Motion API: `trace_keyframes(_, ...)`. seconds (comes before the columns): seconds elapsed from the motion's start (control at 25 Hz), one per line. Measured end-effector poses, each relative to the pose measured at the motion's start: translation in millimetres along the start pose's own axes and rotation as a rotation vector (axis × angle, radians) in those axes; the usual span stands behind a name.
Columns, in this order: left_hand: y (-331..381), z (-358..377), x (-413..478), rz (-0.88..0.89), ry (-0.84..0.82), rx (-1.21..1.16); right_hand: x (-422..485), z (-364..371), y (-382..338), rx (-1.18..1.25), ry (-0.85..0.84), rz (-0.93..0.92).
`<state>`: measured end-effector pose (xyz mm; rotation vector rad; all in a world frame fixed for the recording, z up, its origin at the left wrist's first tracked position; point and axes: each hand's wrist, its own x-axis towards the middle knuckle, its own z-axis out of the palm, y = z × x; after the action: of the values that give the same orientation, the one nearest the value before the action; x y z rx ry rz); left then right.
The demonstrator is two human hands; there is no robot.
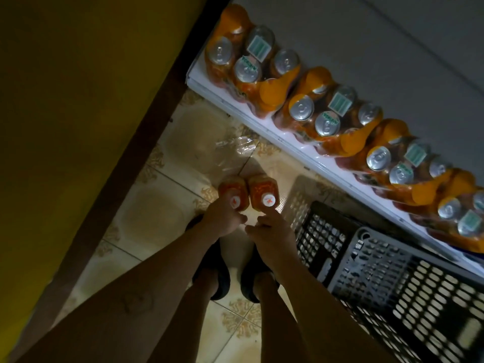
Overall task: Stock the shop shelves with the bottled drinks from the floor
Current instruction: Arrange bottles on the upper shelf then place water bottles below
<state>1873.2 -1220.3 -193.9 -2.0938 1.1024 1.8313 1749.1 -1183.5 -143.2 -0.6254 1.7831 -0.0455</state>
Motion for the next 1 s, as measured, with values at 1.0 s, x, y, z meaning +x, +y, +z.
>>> trace_keyframes(1.0,122,-124,-312,0.244,0.16,-0.762,-208,-64,-125,-0.125,0.026,-0.546)
